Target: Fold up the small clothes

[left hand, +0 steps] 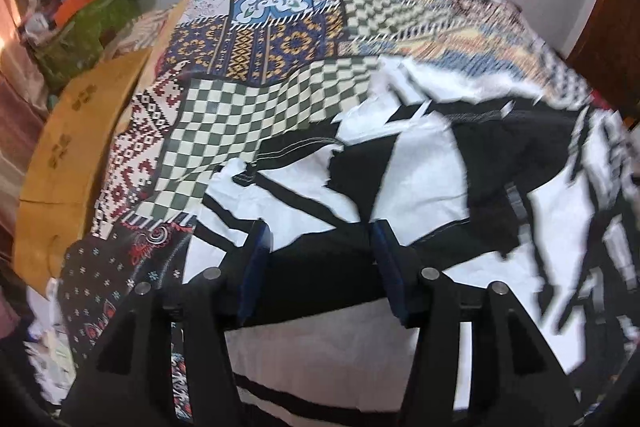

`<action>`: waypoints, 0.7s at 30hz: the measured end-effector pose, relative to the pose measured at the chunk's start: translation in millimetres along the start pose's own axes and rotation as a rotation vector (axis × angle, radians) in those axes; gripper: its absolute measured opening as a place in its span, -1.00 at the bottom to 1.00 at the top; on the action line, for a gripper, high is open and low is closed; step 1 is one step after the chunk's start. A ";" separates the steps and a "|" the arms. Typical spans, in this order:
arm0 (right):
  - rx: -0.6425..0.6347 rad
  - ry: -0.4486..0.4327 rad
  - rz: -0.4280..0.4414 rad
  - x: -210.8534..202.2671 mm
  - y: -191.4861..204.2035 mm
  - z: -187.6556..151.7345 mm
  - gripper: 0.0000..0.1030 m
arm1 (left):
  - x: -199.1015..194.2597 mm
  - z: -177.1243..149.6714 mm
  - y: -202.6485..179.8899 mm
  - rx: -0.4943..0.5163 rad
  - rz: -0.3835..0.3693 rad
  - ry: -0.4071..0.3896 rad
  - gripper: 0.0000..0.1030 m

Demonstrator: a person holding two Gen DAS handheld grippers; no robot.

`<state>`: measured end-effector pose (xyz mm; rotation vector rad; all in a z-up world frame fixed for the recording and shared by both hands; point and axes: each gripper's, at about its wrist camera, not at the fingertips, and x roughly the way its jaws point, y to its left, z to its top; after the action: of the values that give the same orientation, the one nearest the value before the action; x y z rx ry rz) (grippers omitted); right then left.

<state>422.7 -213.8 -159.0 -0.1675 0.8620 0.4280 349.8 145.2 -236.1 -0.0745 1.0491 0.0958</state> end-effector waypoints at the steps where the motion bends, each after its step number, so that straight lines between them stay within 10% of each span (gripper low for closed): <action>1: 0.008 -0.001 0.046 -5.4 4.6 -3.1 -0.86 | -5.7 1.2 0.7 -0.016 -0.029 -0.008 0.03; 7: -0.034 0.078 0.225 0.4 49.4 -33.4 -0.30 | -14.6 -7.3 -23.6 0.051 -0.111 -0.004 0.23; 12: -0.176 0.115 0.115 22.5 70.2 -56.2 -0.14 | 5.0 -22.9 -26.7 0.111 -0.022 0.023 0.56; 21: -0.132 0.128 0.022 1.4 36.0 -74.4 -0.08 | -8.0 -41.6 22.4 0.017 0.000 0.027 0.57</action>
<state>356.1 -204.1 -207.0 -0.3105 0.9623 0.4992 307.4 162.6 -250.2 -0.0601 1.0763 0.0863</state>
